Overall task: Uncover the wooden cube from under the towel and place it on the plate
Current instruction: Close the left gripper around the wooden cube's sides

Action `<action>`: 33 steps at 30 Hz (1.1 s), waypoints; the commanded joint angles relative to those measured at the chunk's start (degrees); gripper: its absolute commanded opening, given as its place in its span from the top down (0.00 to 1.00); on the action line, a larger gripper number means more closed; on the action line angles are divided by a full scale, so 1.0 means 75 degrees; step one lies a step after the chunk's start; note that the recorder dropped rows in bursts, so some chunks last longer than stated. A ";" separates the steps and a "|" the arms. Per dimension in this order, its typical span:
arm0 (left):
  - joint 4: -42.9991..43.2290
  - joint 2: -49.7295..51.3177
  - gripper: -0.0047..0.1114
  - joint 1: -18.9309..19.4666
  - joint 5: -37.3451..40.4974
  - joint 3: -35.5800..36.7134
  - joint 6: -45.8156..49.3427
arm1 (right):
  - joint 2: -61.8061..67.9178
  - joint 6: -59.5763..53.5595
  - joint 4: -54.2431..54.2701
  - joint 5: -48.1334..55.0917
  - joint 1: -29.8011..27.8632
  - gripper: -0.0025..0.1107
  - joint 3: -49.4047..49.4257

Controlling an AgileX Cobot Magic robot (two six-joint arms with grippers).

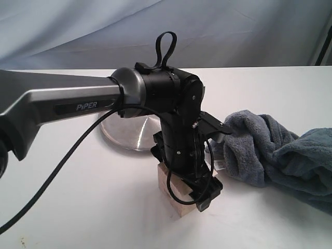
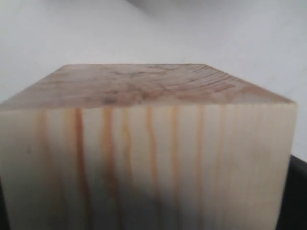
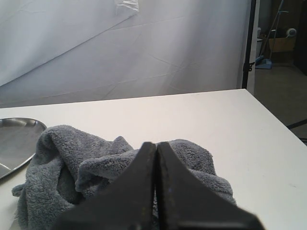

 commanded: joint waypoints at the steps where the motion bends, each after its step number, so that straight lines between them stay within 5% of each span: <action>1: -0.0036 0.0161 0.06 -0.0029 0.0042 -0.0040 0.0043 | -0.0049 0.0030 0.0037 0.0090 0.0000 0.95 0.0020; 33: -0.0052 0.0553 0.06 -0.0029 0.0093 -0.0040 0.0244 | -0.0049 0.0030 0.0037 0.0090 0.0000 0.95 0.0020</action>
